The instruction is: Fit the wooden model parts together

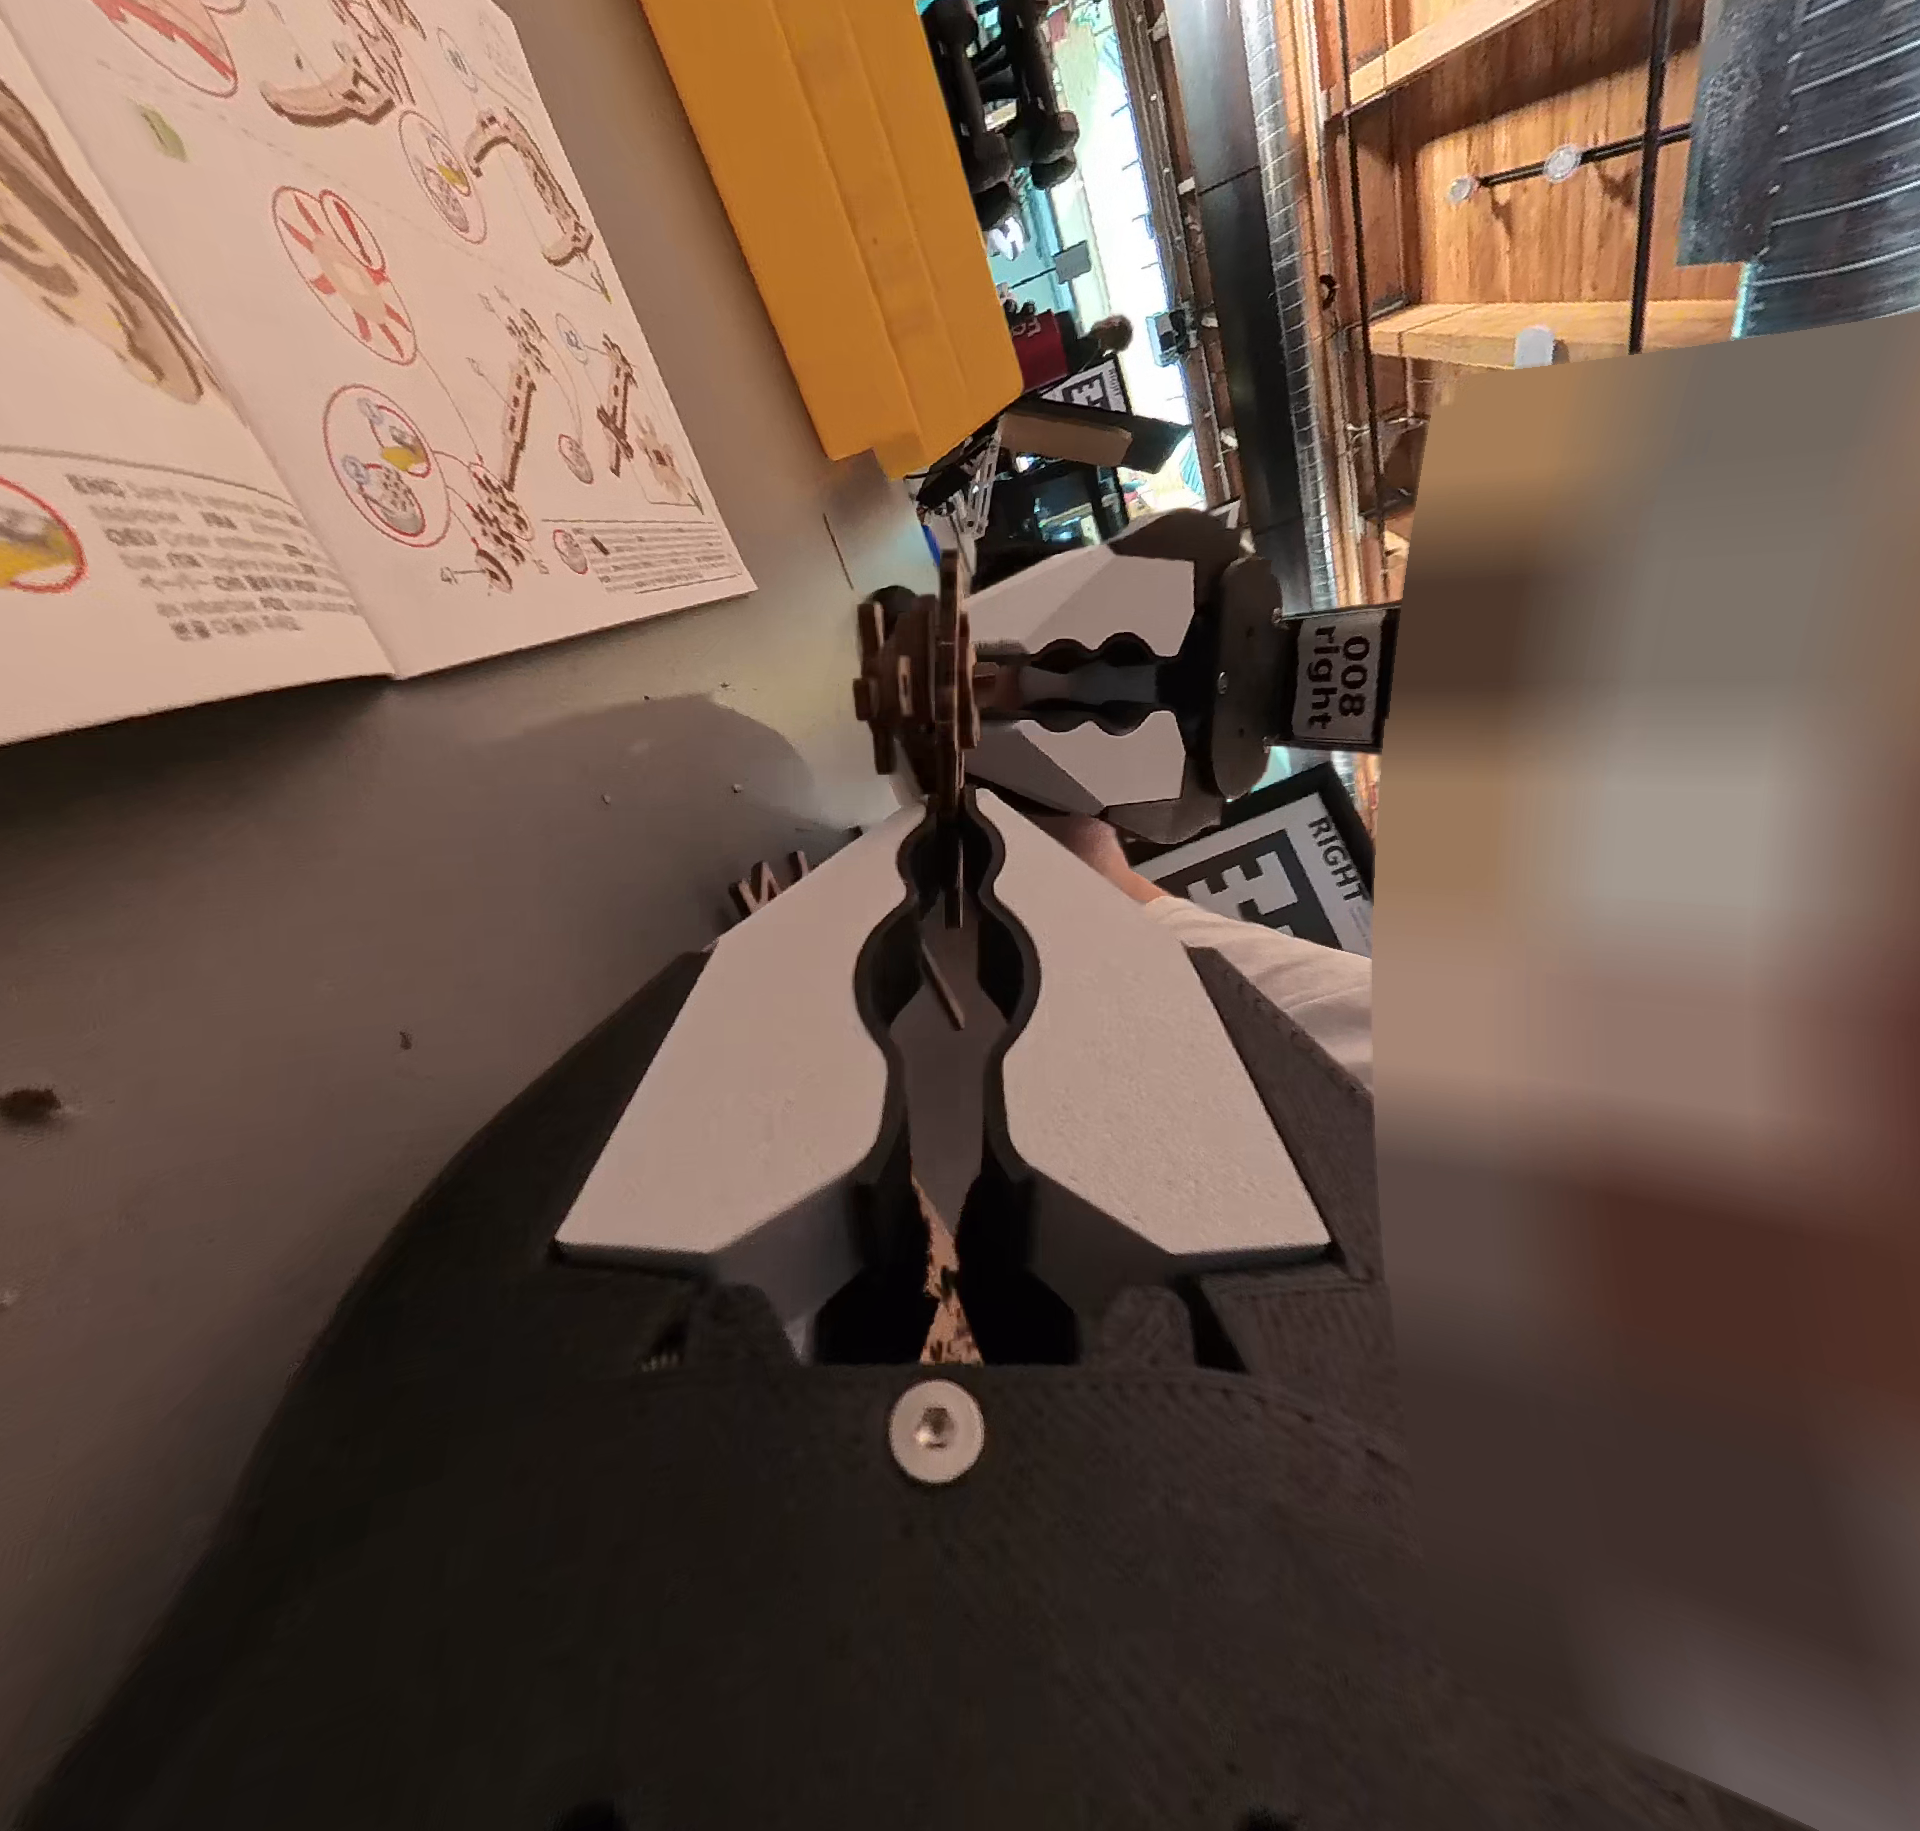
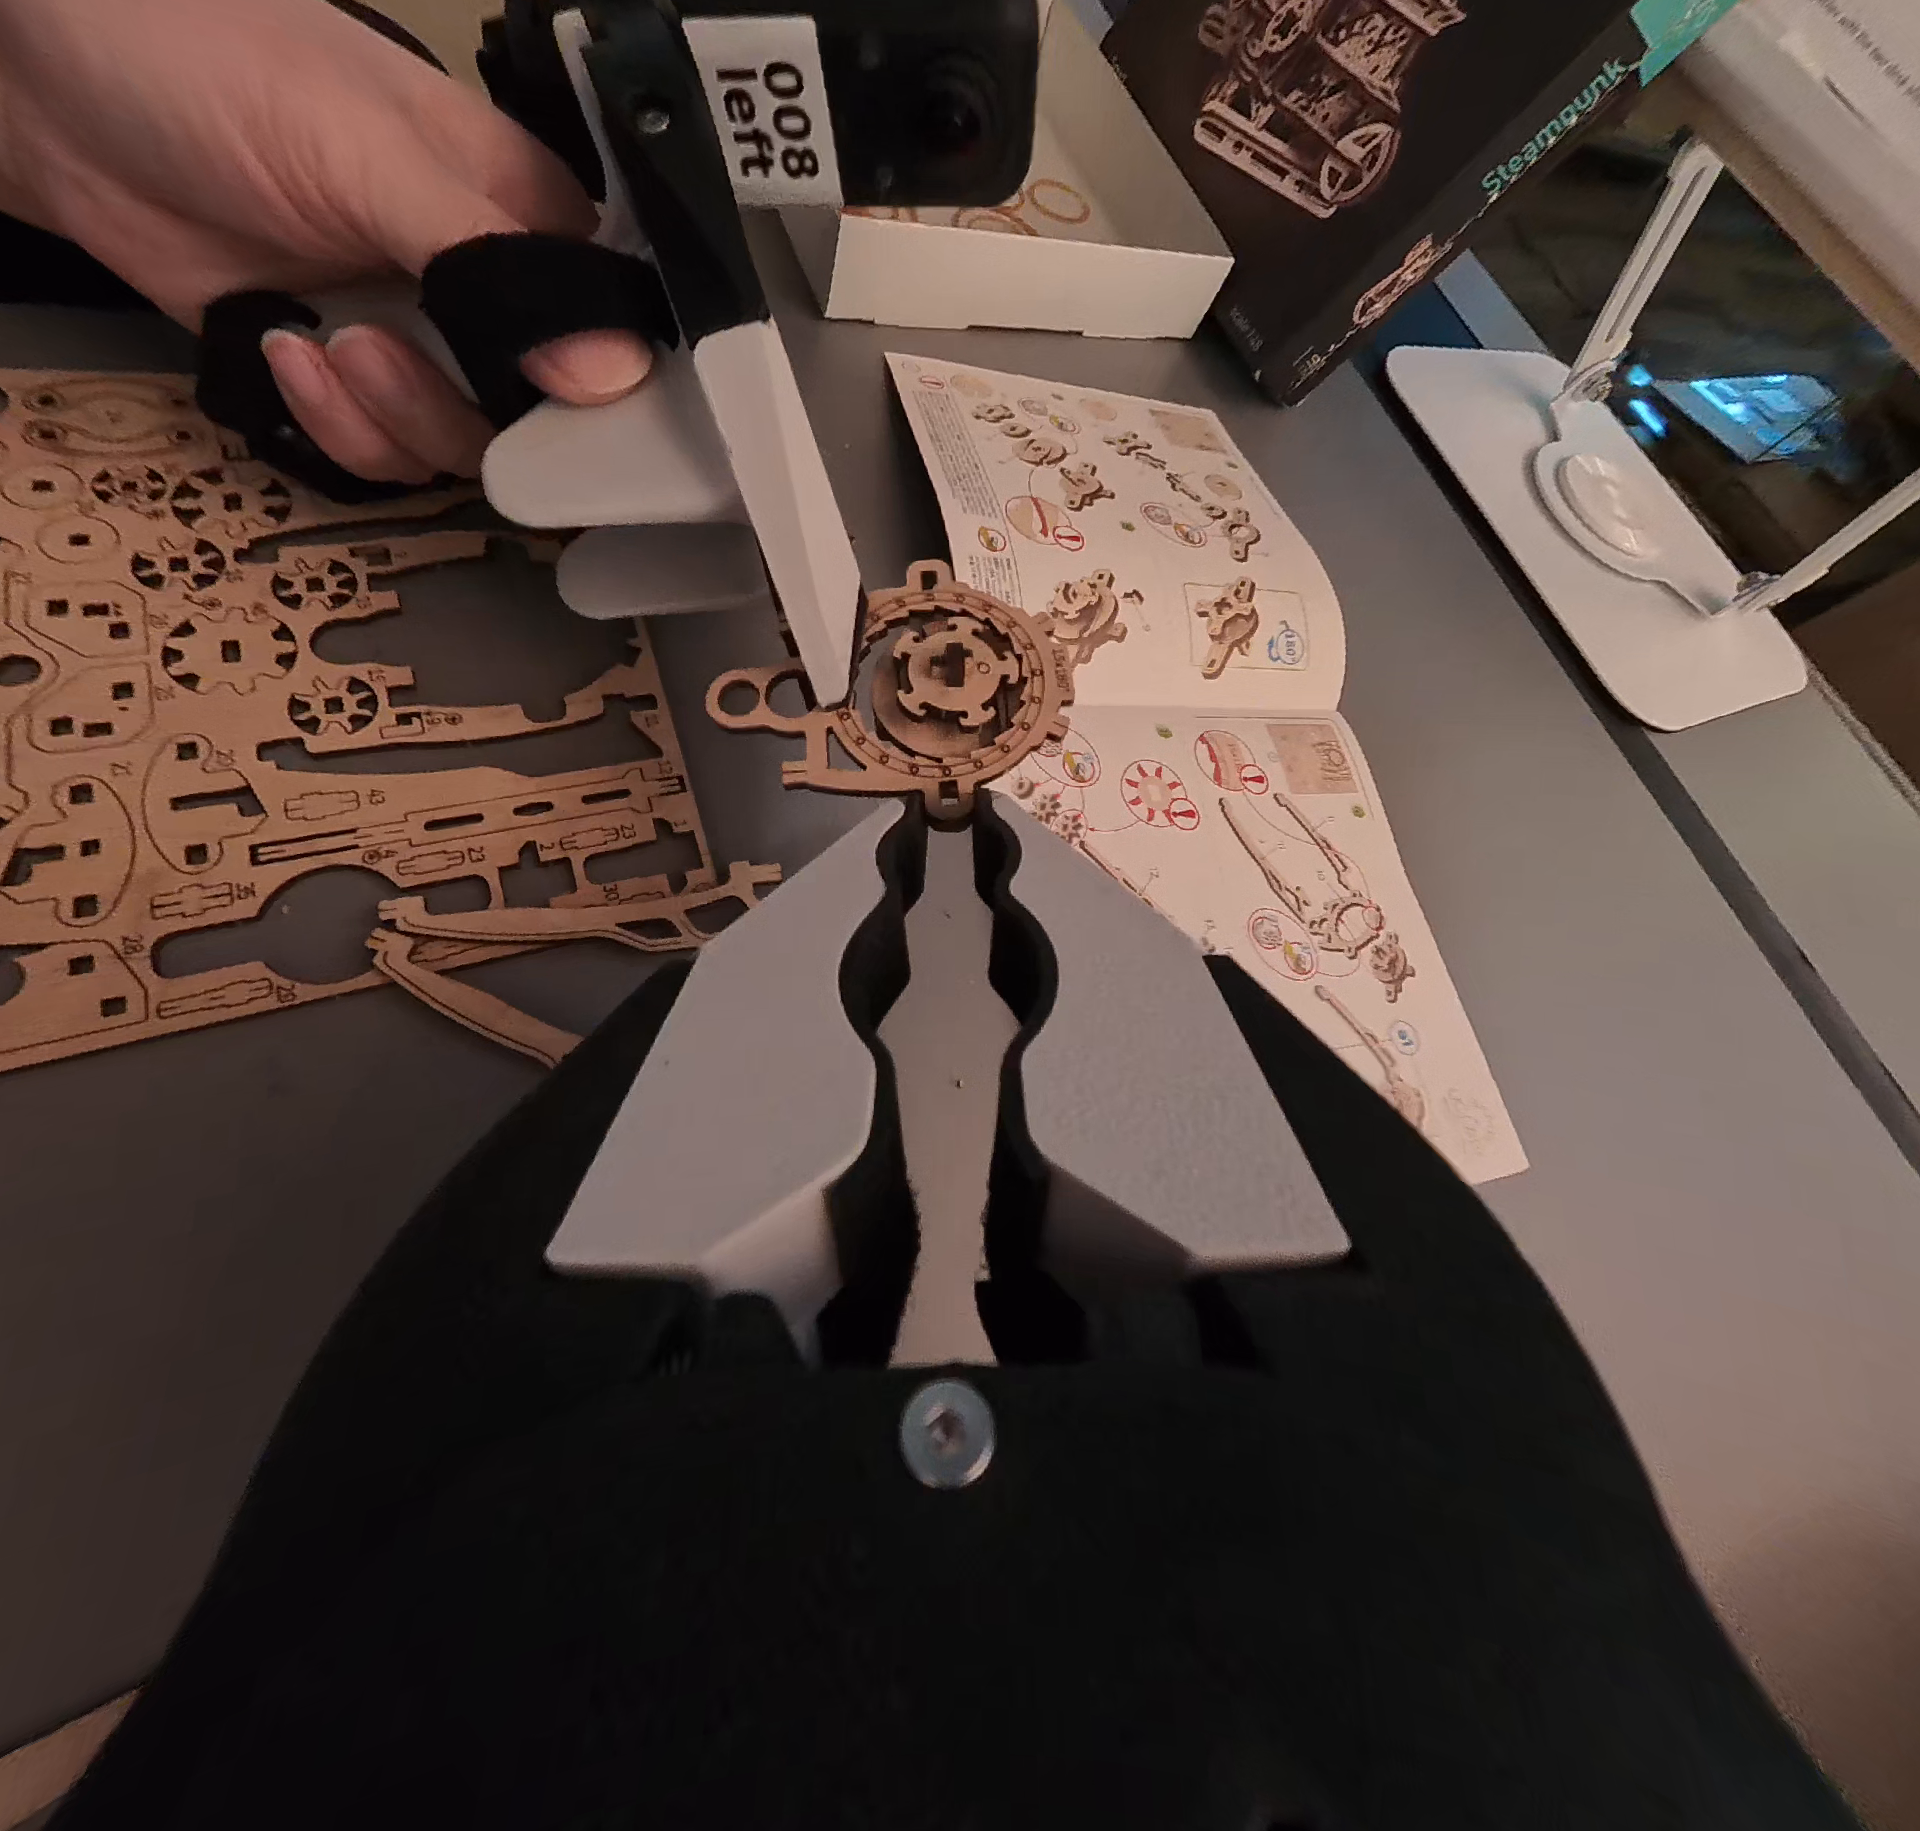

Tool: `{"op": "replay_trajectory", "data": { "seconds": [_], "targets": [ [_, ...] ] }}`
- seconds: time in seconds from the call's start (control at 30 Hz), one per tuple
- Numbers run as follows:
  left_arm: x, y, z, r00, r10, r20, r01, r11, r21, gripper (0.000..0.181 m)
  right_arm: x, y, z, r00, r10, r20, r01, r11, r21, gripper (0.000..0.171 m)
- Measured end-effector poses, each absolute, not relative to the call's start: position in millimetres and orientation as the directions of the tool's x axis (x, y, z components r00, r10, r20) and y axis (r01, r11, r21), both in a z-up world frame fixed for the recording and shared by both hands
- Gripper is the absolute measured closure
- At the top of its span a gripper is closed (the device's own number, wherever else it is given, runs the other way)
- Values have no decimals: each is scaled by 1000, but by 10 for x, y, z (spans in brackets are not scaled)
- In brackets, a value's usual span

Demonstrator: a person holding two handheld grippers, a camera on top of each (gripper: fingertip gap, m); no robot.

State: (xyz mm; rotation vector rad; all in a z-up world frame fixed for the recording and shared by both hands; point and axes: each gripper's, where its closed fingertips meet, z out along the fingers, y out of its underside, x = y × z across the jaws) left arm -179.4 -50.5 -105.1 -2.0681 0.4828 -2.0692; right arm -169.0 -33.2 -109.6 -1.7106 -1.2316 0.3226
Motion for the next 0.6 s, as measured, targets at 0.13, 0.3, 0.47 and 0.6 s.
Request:
{"op": "replay_trajectory", "data": {
  "seconds": [0.13,0.3,0.47,0.6],
  "targets": [
    [-1806,-476,-1053,-21,-332,943,-88,-939,-333,181,-1692,-339,-1135,459,858,230,556,-75,-828,164],
    [-1811,-455,-1110,19,-332,943,-87,-940,-329,173,-1704,-361,-1206,447,874,189,560,-108,-822,164],
    [-1831,-458,-1149,47,-335,941,-116,-938,-328,166,-1705,-373,-1259,439,884,161,563,-130,-816,164],
    [-1956,-298,-1235,152,-363,920,-90,-932,-352,152,-1694,-373,-1299,436,892,119,553,-162,-817,164]
  ]
}}
